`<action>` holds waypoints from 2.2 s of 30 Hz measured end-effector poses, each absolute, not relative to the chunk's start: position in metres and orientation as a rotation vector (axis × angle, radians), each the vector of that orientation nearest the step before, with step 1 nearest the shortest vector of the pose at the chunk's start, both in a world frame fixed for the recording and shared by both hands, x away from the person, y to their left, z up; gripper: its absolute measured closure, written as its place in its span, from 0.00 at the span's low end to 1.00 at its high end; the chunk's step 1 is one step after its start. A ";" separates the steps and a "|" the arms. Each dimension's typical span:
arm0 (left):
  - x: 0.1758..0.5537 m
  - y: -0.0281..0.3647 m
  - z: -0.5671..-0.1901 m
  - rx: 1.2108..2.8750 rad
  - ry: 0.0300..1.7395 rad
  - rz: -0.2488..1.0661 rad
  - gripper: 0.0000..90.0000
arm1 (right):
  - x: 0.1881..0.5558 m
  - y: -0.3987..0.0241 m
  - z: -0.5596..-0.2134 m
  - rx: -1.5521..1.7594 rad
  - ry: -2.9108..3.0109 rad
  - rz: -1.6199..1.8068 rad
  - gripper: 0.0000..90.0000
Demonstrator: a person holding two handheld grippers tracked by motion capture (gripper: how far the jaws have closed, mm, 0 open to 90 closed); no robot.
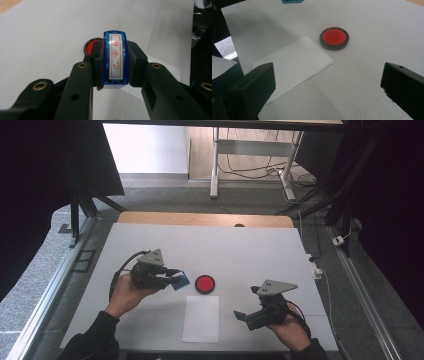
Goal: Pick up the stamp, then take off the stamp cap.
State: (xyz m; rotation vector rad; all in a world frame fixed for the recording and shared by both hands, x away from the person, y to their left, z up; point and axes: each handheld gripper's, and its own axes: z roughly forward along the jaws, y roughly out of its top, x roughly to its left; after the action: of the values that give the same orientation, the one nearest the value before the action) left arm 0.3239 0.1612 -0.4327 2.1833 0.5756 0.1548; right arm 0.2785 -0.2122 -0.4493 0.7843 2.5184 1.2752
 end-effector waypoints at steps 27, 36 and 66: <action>0.319 0.151 -0.427 2.131 0.488 0.093 0.78 | 0.298 -0.164 -0.450 0.670 2.615 1.308 0.00; 0.319 0.151 -0.427 2.130 0.486 0.086 0.78 | 0.302 -0.154 -0.453 0.653 2.638 1.314 0.00; 0.316 0.149 -0.424 2.099 0.396 0.049 0.78 | 0.322 -0.138 -0.458 0.635 2.729 1.390 0.00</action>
State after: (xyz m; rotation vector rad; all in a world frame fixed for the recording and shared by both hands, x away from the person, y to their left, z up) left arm 0.3158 0.1489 -0.4244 2.0985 0.3956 0.0491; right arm 0.3216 -0.1377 -0.4582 0.6346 2.7293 1.3896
